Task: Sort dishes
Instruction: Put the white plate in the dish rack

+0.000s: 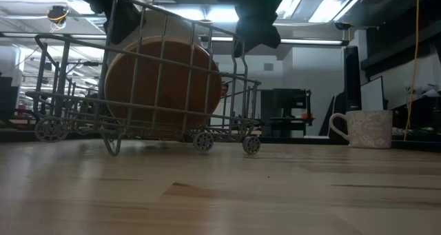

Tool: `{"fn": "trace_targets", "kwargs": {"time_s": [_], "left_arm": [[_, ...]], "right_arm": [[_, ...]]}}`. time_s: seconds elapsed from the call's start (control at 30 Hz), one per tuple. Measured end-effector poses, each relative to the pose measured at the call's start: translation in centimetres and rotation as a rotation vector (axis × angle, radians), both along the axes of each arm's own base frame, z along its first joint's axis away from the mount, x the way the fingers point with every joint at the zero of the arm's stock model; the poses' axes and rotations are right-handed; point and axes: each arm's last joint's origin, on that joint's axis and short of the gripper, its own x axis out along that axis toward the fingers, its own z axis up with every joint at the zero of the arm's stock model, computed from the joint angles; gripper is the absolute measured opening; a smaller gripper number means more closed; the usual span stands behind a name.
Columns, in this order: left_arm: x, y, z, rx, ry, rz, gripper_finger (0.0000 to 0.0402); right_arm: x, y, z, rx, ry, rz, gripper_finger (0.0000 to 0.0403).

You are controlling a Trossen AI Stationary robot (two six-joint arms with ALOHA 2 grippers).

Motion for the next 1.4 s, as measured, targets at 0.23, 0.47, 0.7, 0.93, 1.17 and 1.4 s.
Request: {"fn": "trace_targets", "kwargs": {"time_s": [0.23, 0.47, 0.7, 0.93, 1.17, 1.4], "left_arm": [[0.4, 0.5, 0.2, 0.007, 0.017, 0.027, 0.0], [0.7, 1.3, 0.3, 0.012, 0.032, 0.067, 0.0], [0.8, 1.9, 0.3, 0.002, 0.005, 0.092, 0.0], [0.8, 1.9, 0.3, 0.0, -0.002, 0.093, 0.0], [1.3, 1.8, -0.6, 0.004, 0.008, 0.096, 0.0], [2.4, 2.5, -2.2, 0.023, 0.067, 0.138, 0.0]], "right_arm": [[0.2, 0.0, 0.1, 0.003, -0.02, 0.003, 0.0153], [0.2, 0.0, 0.1, 0.003, -0.019, 0.004, 0.0153], [0.2, 0.1, 0.1, 0.003, -0.019, 0.005, 0.0153], [0.2, 0.1, 0.1, 0.004, -0.018, 0.005, 0.0153], [0.2, 0.1, 0.1, 0.004, -0.017, 0.007, 0.0153], [0.1, 0.1, 0.0, 0.003, -0.01, 0.007, 0.0153]]}}
